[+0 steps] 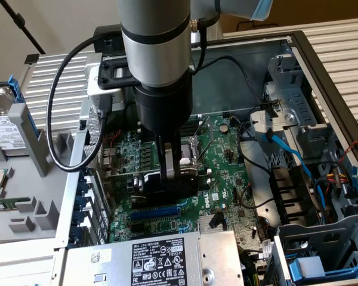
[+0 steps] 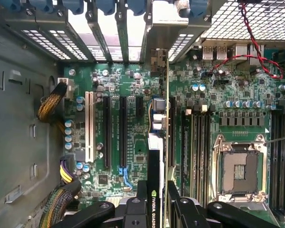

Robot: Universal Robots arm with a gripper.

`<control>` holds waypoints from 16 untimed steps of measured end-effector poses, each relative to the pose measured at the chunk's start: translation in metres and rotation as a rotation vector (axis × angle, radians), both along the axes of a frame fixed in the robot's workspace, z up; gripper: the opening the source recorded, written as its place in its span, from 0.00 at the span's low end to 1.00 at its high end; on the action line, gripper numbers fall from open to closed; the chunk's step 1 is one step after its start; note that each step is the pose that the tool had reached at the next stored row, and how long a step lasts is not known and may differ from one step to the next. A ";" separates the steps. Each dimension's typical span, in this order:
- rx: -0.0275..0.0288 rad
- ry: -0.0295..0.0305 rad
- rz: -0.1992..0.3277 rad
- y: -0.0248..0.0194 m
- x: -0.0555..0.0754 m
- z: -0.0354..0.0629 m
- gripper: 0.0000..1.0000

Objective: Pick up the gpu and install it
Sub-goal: 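Insert the gpu into the slot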

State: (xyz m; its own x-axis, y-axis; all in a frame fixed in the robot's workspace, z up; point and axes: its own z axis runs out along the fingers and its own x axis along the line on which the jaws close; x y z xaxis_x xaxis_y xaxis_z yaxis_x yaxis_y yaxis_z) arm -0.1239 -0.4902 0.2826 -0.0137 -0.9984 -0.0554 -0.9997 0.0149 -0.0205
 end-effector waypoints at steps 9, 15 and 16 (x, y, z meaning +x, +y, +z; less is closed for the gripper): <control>-0.0001 -0.0015 -0.003 0.0000 -0.003 -0.0029 0.27; -0.0001 -0.0042 -0.009 -0.0002 -0.004 -0.0037 0.27; -0.0001 -0.0042 -0.009 -0.0002 -0.004 -0.0038 0.27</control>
State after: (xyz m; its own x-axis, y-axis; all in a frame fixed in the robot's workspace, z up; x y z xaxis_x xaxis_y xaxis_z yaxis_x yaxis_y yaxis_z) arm -0.1281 -0.4903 0.2787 -0.0229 -0.9982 -0.0553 -0.9994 0.0243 -0.0247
